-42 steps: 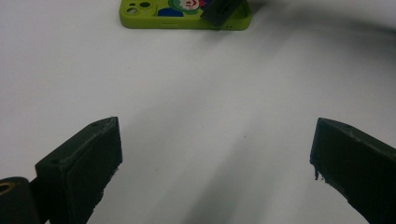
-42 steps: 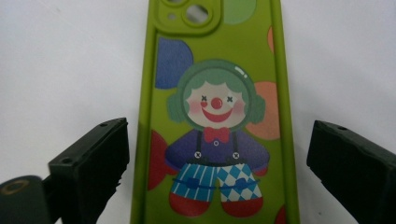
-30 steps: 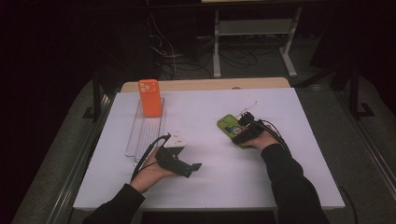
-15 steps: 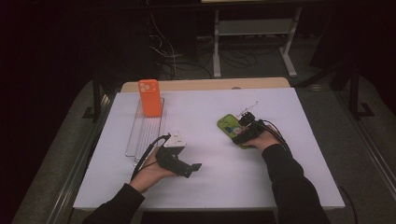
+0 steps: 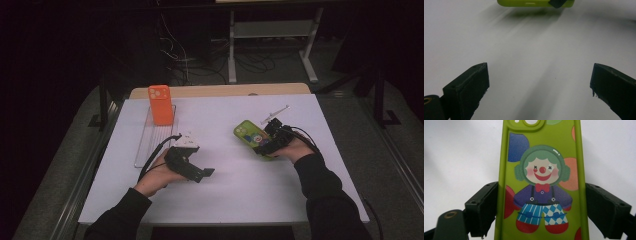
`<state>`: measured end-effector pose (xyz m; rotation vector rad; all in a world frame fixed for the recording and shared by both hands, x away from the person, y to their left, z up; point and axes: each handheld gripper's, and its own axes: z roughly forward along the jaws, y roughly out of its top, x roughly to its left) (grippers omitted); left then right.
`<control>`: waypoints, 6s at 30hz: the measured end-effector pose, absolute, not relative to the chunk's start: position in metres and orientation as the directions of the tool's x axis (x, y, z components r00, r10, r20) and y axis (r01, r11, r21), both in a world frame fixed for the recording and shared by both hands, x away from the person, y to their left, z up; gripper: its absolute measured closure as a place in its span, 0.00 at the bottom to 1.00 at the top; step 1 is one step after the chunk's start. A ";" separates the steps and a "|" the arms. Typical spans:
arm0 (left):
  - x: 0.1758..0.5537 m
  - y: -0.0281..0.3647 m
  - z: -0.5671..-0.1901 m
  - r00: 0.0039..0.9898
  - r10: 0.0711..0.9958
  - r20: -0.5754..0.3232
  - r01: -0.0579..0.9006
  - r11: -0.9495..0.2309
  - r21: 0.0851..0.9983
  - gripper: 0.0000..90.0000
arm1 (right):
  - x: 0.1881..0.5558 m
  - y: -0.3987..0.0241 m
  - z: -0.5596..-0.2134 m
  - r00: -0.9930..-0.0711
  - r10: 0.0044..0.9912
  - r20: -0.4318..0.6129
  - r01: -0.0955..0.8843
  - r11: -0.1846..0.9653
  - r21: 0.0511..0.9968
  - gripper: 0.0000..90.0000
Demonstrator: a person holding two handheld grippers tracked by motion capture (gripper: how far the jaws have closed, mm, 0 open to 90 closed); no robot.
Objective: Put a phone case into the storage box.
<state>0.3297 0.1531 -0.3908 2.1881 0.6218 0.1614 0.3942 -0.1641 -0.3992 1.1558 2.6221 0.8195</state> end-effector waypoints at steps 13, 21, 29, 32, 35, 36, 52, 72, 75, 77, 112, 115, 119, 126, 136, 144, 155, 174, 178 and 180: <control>0.353 0.144 -0.370 0.902 0.420 -0.097 0.333 -0.536 0.776 0.02 | 0.378 -0.164 -0.383 -0.784 0.618 0.053 0.535 0.631 0.561 0.17; 0.359 0.139 -0.364 0.922 0.382 -0.065 0.290 -0.569 0.769 0.02 | 0.371 -0.152 -0.390 -0.850 0.527 0.026 0.456 0.709 0.539 0.17; 0.346 0.135 -0.368 0.955 0.295 -0.040 0.227 -0.634 0.740 0.02 | 0.354 -0.134 -0.391 -0.923 0.384 0.034 0.337 0.761 0.555 0.17; 0.342 0.132 -0.368 0.962 0.269 -0.041 0.211 -0.640 0.739 0.02 | 0.348 -0.126 -0.391 -0.943 0.330 0.033 0.290 0.773 0.564 0.17; 0.339 0.129 -0.369 0.972 0.231 -0.033 0.181 -0.655 0.733 0.02 | 0.343 -0.117 -0.391 -0.959 0.284 0.021 0.247 0.793 0.557 0.17; 0.338 0.128 -0.370 0.978 0.208 -0.034 0.166 -0.661 0.732 0.02 | 0.341 -0.115 -0.392 -0.962 0.272 0.018 0.237 0.800 0.551 0.17; 0.326 0.114 -0.385 0.998 0.064 -0.028 0.066 -0.744 0.665 0.02 | 0.323 -0.093 -0.388 -0.992 0.124 0.014 0.111 0.826 0.552 0.17; 0.319 0.102 -0.397 0.999 -0.002 -0.044 0.025 -0.784 0.621 0.09 | 0.316 -0.085 -0.384 -0.997 0.074 0.004 0.063 0.829 0.556 0.17; 0.319 0.103 -0.397 0.998 0.004 -0.055 0.037 -0.787 0.616 0.09 | 0.316 -0.085 -0.384 -0.997 0.072 0.005 0.062 0.828 0.557 0.17; 0.319 0.103 -0.397 0.998 0.001 -0.055 0.034 -0.789 0.613 0.09 | 0.316 -0.085 -0.383 -0.997 0.072 0.008 0.064 0.824 0.562 0.17; 0.324 0.110 -0.396 0.993 0.099 -0.067 0.119 -0.771 0.626 0.16 | 0.323 -0.118 -0.375 -0.964 0.264 0.043 0.223 0.707 0.671 0.06; 0.325 0.109 -0.396 0.988 0.145 -0.057 0.148 -0.766 0.626 0.16 | 0.323 -0.126 -0.375 -0.939 0.339 0.062 0.288 0.673 0.681 0.06; 0.325 0.109 -0.398 0.978 0.202 -0.049 0.188 -0.761 0.621 0.16 | 0.324 -0.139 -0.379 -0.893 0.443 0.085 0.372 0.615 0.695 0.06; 0.329 0.110 -0.398 0.945 0.326 -0.033 0.277 -0.741 0.611 0.16 | 0.322 -0.154 -0.384 -0.799 0.593 0.095 0.461 0.504 0.730 0.07; 0.332 0.112 -0.393 0.908 0.418 -0.028 0.345 -0.708 0.616 0.16 | 0.311 -0.154 -0.399 -0.736 0.666 0.123 0.510 0.426 0.747 0.06; 0.334 0.113 -0.392 0.876 0.481 -0.045 0.402 -0.673 0.620 0.16 | 0.304 -0.146 -0.416 -0.679 0.724 0.124 0.546 0.385 0.744 0.06; 0.334 0.112 -0.393 0.867 0.496 -0.052 0.418 -0.665 0.619 0.16 | 0.303 -0.137 -0.419 -0.692 0.721 0.034 0.495 0.440 0.749 0.07; 0.336 0.114 -0.392 0.872 0.487 -0.049 0.410 -0.673 0.615 0.16 | 0.293 -0.124 -0.416 -0.708 0.634 -0.311 0.251 0.638 0.728 0.06; 0.336 0.114 -0.393 0.872 0.487 -0.048 0.410 -0.674 0.614 0.16 | 0.291 -0.121 -0.416 -0.698 0.601 -0.389 0.195 0.683 0.704 0.06; 0.337 0.114 -0.392 0.876 0.481 -0.046 0.406 -0.680 0.610 0.16 | 0.289 -0.120 -0.416 -0.693 0.584 -0.423 0.170 0.702 0.691 0.06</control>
